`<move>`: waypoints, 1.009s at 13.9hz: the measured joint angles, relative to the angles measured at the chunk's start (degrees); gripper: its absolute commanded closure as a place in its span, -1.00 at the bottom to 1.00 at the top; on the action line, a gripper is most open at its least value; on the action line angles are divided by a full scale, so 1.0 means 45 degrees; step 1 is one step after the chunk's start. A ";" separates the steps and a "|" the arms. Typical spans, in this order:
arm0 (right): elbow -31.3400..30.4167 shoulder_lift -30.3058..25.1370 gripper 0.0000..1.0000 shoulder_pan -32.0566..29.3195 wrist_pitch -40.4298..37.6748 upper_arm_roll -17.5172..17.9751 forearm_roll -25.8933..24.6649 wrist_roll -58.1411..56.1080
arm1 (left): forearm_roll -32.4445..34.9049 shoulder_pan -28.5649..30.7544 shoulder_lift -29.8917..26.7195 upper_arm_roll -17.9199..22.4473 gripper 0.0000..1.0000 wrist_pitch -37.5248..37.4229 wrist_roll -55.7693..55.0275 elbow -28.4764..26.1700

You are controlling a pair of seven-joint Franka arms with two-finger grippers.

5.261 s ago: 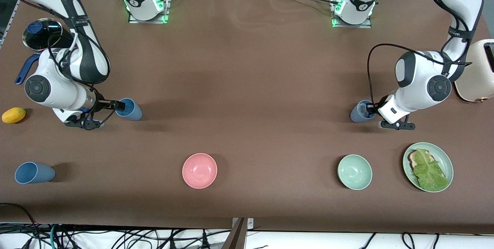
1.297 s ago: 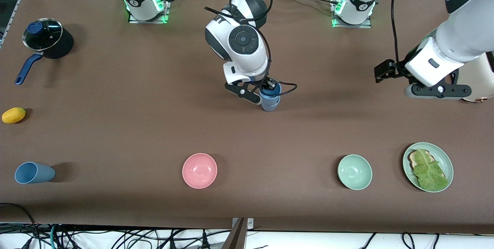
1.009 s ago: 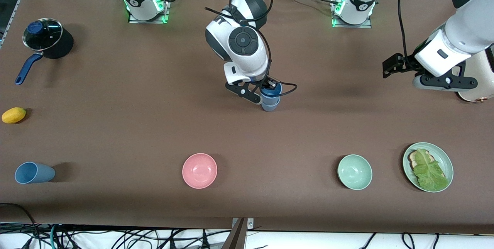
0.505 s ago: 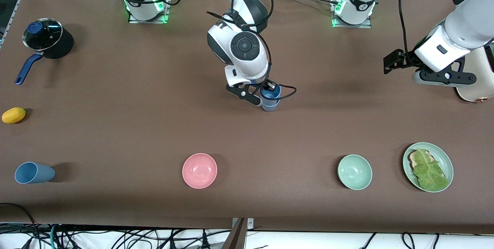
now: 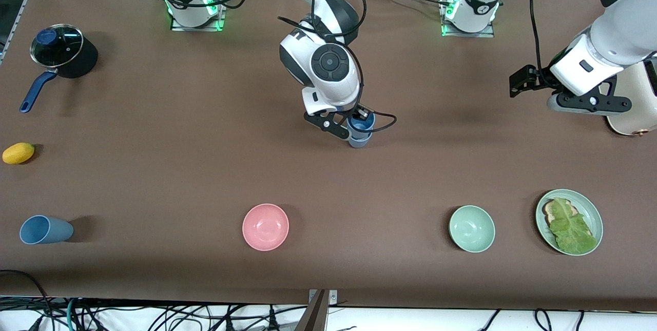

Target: Stack blue cups with both arms

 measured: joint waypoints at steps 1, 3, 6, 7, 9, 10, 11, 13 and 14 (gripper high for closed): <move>0.0000 0.0018 -0.38 0.0000 0.0005 0.0000 0.0000 0.0004 | 0.0000 0.0000 0.0000 0.0000 -1.00 -0.0002 0.0000 0.0000; 0.0000 0.0044 -1.00 0.0000 0.0027 -0.0004 0.0000 0.0031 | 0.0000 0.0000 0.0000 0.0000 -1.00 -0.0016 0.0000 0.0000; 0.0000 0.0056 -1.00 -0.0002 0.0074 -0.0014 0.0000 0.0040 | 0.0000 0.0000 -0.0001 0.0000 -1.00 -0.0119 0.0001 0.0000; 0.0000 0.0057 -1.00 -0.0002 0.0084 -0.0014 -0.0001 0.0039 | 0.0000 0.0000 -0.0002 0.0000 -1.00 -0.0120 0.0001 0.0001; 0.0004 0.0058 -1.00 -0.0012 0.0116 -0.0023 -0.0001 0.0039 | 0.0000 0.0000 -0.0002 0.0000 -1.00 -0.0132 0.0001 0.0001; 0.0028 0.0058 -1.00 -0.0045 0.0122 -0.0043 -0.0001 0.0036 | 0.0000 0.0000 -0.0002 0.0000 -1.00 -0.0134 0.0001 0.0001; 0.0074 0.0057 -1.00 -0.0102 0.0081 -0.0074 -0.0001 0.0029 | 0.0000 0.0000 -0.0002 0.0000 -1.00 -0.0135 0.0001 0.0002; 0.0212 0.0050 -1.00 -0.0403 -0.0380 -0.0102 -0.0001 -0.0070 | 0.0000 -0.0005 -0.0002 -0.0004 -1.00 -0.0145 0.0007 0.0002; 0.0334 0.0024 -1.00 -0.0636 -0.0741 -0.0105 -0.0001 -0.0325 | 0.0000 -0.0006 -0.0002 -0.0018 -1.00 -0.0157 0.0007 0.0002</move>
